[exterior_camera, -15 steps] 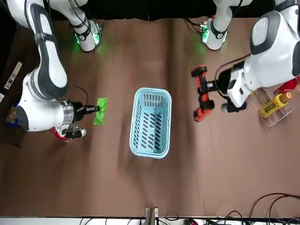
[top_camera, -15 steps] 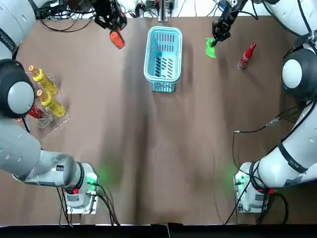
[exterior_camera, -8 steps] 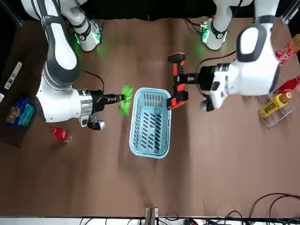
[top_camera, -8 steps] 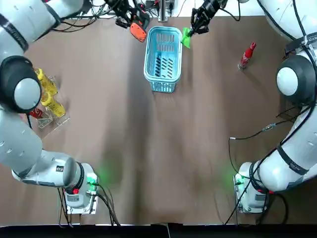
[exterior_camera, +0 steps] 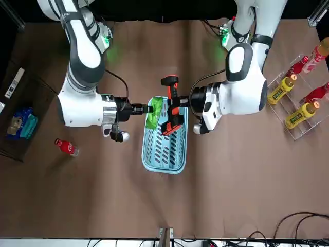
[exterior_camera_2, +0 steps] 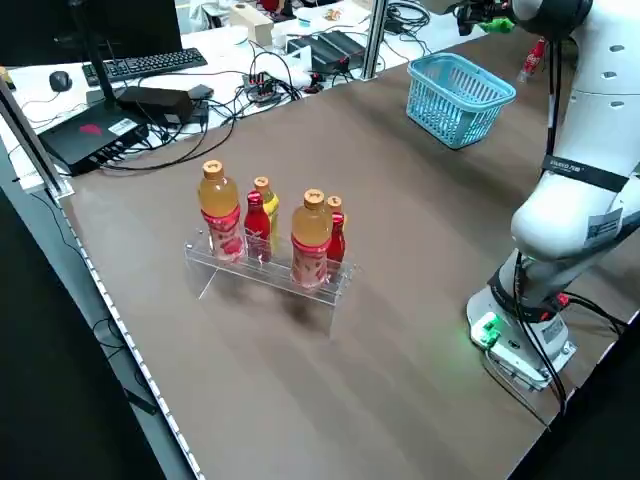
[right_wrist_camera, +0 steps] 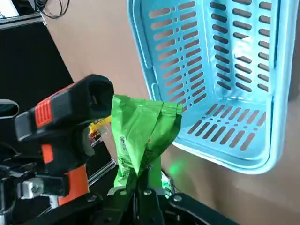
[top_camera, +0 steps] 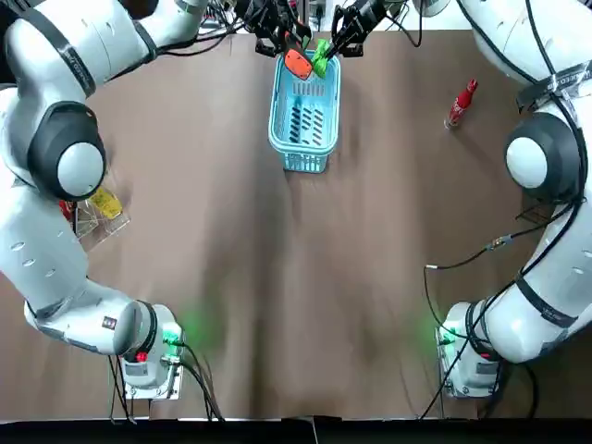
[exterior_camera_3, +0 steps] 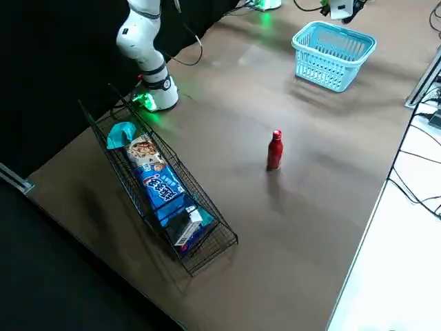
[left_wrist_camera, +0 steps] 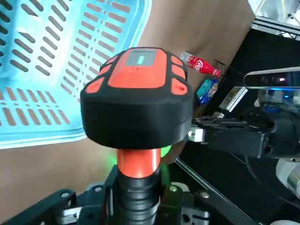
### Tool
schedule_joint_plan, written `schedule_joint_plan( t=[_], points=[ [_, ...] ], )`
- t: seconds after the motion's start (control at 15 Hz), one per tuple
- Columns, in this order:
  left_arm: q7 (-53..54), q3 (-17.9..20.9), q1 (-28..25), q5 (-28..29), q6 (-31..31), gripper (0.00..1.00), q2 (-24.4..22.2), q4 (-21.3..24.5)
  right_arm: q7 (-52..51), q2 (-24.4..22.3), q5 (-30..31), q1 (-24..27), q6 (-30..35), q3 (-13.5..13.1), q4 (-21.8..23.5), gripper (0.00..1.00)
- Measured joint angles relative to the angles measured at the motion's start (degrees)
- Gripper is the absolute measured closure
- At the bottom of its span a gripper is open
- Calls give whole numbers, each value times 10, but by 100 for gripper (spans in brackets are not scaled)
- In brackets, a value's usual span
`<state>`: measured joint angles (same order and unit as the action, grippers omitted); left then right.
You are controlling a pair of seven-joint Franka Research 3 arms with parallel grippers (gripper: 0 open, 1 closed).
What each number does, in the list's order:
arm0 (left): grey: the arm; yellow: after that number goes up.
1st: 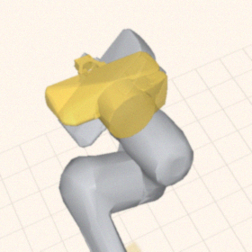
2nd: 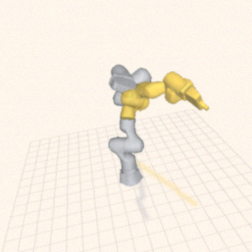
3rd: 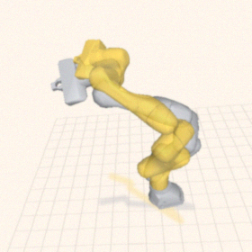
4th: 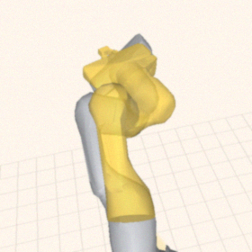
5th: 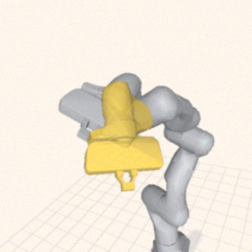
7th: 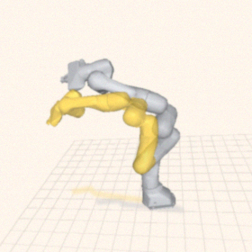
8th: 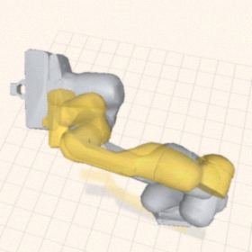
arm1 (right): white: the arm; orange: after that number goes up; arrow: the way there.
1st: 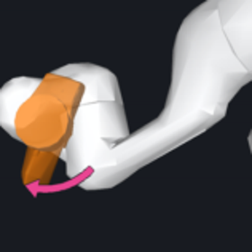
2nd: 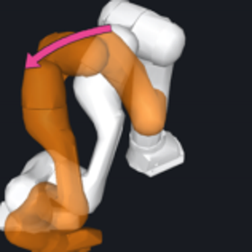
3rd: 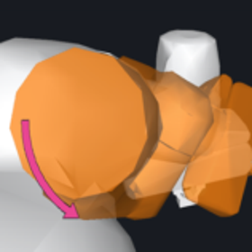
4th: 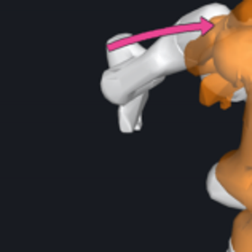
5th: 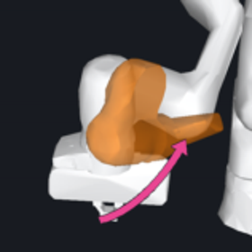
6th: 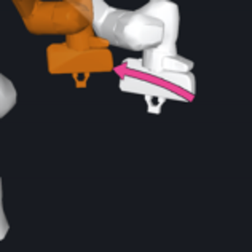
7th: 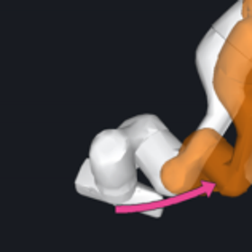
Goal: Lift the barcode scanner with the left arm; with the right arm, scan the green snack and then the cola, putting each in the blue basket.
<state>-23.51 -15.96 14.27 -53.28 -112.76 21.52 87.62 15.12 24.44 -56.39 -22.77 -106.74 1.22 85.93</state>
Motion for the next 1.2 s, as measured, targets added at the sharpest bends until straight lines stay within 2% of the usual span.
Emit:
schedule_joint_plan(
  t=[0.33,1.07,1.2],
  points=[
    [-1,-1,-1,0,-1,63,6,-20,0,16,-1,-5,-25,0,0,97],
    [-2,-11,0,0,-1,63,9,-21,0,17,-1,-6,-28,-3,-11,97],
    [-2,-7,-3,17,-1,63,9,-22,0,21,1,-7,-26,-3,-11,97]
  ],
)
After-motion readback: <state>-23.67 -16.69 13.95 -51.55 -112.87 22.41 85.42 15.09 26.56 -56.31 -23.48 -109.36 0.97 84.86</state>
